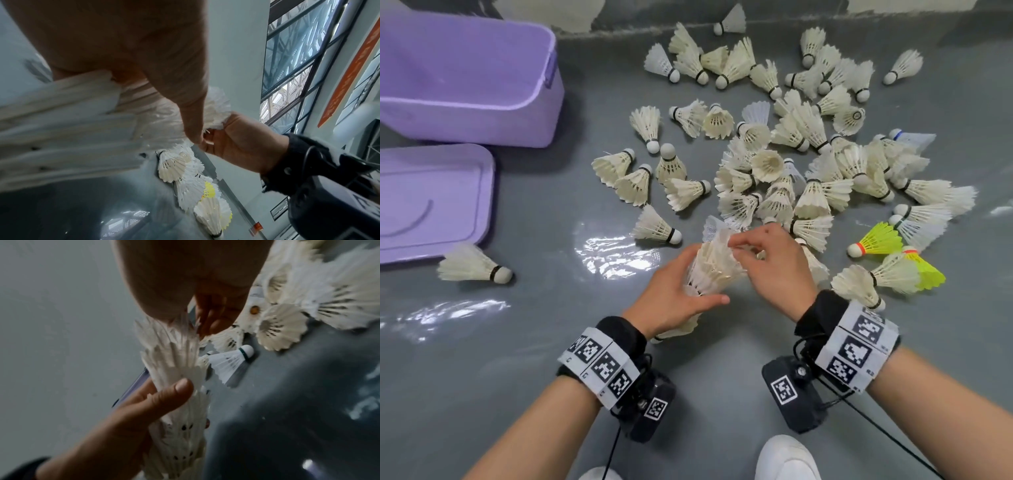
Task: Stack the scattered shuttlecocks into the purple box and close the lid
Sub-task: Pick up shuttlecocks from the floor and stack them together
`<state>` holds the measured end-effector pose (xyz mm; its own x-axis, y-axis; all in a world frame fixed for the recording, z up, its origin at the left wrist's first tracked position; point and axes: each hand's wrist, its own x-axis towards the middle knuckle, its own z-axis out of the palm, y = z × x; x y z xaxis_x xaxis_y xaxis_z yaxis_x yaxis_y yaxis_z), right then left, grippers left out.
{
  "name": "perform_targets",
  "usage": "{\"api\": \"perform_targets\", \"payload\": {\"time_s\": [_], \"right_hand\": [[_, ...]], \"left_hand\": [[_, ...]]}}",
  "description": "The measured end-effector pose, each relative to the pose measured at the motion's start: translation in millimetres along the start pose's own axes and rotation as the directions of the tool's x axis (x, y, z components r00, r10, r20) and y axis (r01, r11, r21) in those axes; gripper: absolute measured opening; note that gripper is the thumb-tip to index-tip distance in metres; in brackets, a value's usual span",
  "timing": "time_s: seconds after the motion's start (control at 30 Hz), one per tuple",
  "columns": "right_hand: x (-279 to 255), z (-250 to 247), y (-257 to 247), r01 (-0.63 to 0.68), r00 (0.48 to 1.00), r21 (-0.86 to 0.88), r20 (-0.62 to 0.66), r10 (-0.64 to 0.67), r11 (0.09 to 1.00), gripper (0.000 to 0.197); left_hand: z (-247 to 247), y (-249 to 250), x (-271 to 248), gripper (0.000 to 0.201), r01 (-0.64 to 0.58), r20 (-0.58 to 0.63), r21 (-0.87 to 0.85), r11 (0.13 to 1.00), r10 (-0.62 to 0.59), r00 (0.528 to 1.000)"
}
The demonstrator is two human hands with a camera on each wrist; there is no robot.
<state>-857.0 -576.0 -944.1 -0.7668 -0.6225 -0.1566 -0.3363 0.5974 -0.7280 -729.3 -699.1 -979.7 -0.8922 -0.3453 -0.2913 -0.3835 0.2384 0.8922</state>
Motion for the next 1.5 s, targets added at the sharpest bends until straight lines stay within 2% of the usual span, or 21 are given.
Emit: {"api": "perform_targets", "payload": {"time_s": [0.1,0.2,0.3,0.37,0.43,0.47,0.53,0.63,0.7,0.8,0.87,0.97,1.03,1.1,1.2,1.3,1.37,1.5], "right_hand": [[7.4,10.2,-16.4,0.083,0.996,-0.071,0.020,-0.082,0.994,0.017],[17.0,22.9,-35.8,0.115,0.987,-0.044,0.116,-0.109,0.992,0.020],[24.7,36.0,-54.7,0.105,0.976,0.183,0.170,-0.137,0.977,0.029],[34.8,46.3,-64.3,0.023,0.987,0.344,0.141,-0.075,0.939,0.039],[47.7,58.5,-68.9,-0.028,0.995,0.372,0.100,-0.010,0.928,0.037],[55.1,65.8,-70.4,-0.022,0.996,0.292,0.091,-0.005,0.956,0.037],[68.4,81.7,-72.0,0.021,0.987,0.001,0.156,-0.021,1.000,0.051],[80.7,108.4,-73.6,0.144,0.939,-0.315,0.343,-0.029,0.938,0.067],[84.4,126.0,-70.5,0.168,0.920,-0.417,0.391,0.010,0.893,0.060],[81.4,139.9,-72.4,0.128,0.946,-0.450,0.322,0.027,0.884,0.031],[79.2,141.7,-82.4,0.089,0.974,-0.355,0.226,-0.007,0.931,0.023],[82.1,139.8,-114.4,0.028,0.998,-0.033,0.059,-0.026,0.999,0.031],[84.2,137.8,-142.2,-0.015,1.000,0.201,0.014,0.013,0.979,0.037],[83.6,134.2,-167.5,0.013,1.000,0.304,0.006,-0.015,0.953,0.035],[82.0,130.2,-195.0,0.136,0.989,0.279,0.020,-0.147,0.951,0.032],[80.8,133.4,-205.8,0.205,0.965,0.227,0.117,-0.235,0.952,0.034],[81.7,139.0,-208.9,0.178,0.954,0.255,0.192,-0.230,0.950,0.037],[85.4,154.2,-209.8,0.118,0.902,0.359,0.350,-0.250,0.926,0.064]], "left_hand": [[-5.1,-7.8,-4.4,0.072,0.026,-0.027,-0.059,0.998,-0.028,0.999],[-20.2,-13.9,-8.7,0.062,0.067,-0.114,-0.135,0.989,-0.083,0.990],[-42.8,-19.9,-15.4,0.050,0.074,-0.203,-0.185,0.980,-0.112,0.973],[-60.0,-26.8,-21.9,0.048,0.071,-0.259,-0.213,0.974,-0.126,0.958],[-76.1,-38.0,-28.1,0.049,0.079,-0.314,-0.241,0.967,-0.155,0.937],[-84.7,-44.4,-31.7,0.050,0.087,-0.341,-0.256,0.963,-0.174,0.924],[-101.0,-57.3,-36.5,0.056,0.090,-0.388,-0.270,0.959,-0.194,0.901],[-122.0,-66.8,-39.9,0.061,0.083,-0.429,-0.287,0.954,-0.206,0.879],[-134.8,-69.3,-40.2,0.056,0.082,-0.449,-0.290,0.954,-0.211,0.868],[-150.7,-72.5,-40.3,0.049,0.084,-0.447,-0.265,0.960,-0.200,0.872],[-157.0,-74.4,-42.5,0.049,0.108,-0.430,-0.202,0.973,-0.187,0.883],[-163.6,-78.6,-51.4,0.052,0.144,-0.434,-0.121,0.982,-0.183,0.882],[-166.3,-80.5,-56.5,0.055,0.151,-0.444,-0.134,0.979,-0.195,0.875],[-169.0,-76.5,-58.6,0.055,0.155,-0.442,-0.148,0.977,-0.206,0.873],[-173.2,-60.3,-55.1,0.050,0.127,-0.449,-0.171,0.977,-0.192,0.872],[-180.6,-43.9,-49.6,0.051,0.086,-0.495,-0.202,0.976,-0.178,0.850],[-187.7,-37.7,-49.2,0.055,0.092,-0.521,-0.193,0.977,-0.181,0.834],[-191.7,-41.9,-46.1,0.072,0.134,-0.561,-0.203,0.970,-0.227,0.796]]}}
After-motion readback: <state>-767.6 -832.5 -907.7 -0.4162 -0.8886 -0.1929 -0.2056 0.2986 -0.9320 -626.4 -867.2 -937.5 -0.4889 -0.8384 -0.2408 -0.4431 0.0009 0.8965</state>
